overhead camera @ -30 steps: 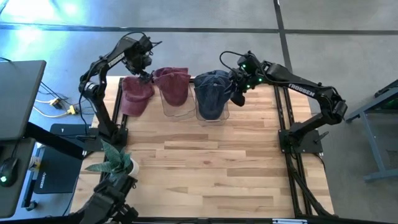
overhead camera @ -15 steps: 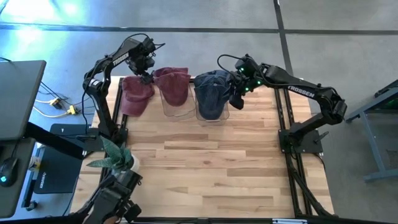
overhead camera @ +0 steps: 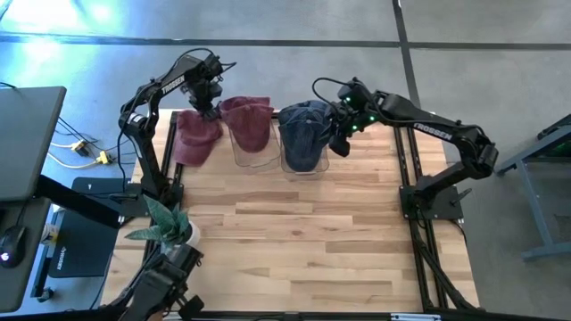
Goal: Pick & Place hat
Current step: Put the red cap into the left bin
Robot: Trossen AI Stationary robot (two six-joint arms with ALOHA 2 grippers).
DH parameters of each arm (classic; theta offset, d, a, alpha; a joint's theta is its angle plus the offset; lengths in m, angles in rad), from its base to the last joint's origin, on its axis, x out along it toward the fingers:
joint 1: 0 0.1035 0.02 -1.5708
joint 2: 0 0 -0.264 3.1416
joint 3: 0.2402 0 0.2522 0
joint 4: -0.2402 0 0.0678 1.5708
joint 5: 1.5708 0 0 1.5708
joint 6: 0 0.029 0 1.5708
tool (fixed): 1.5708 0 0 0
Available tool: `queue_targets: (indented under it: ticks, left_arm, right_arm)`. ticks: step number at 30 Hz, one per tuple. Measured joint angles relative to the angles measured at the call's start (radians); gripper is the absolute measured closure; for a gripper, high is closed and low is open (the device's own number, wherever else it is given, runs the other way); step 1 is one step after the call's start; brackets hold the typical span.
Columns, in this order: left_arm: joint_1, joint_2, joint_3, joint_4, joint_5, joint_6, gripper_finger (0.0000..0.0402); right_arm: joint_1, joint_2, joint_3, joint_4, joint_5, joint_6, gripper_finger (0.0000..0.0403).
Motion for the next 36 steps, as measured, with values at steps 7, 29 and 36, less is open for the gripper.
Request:
queue_targets:
  ticks: [7, 29, 36]
  left_arm:
    - [-0.003, -0.034, 0.000, -0.115, 0.025, -0.019, 0.0398]
    - [-0.211, -0.515, 0.002, -0.298, 0.512, -0.407, 0.0401]
    - [-0.271, -0.604, 0.002, -0.296, 0.767, -0.516, 0.0401]
  right_arm:
    - [0.001, -0.039, 0.000, -0.003, 0.001, 0.007, 0.0309]
    - [0.001, -0.133, 0.000, 0.154, 0.000, 0.003, 0.0309]
    - [0.001, -0.133, 0.000, 0.198, -0.052, 0.008, 0.0309]
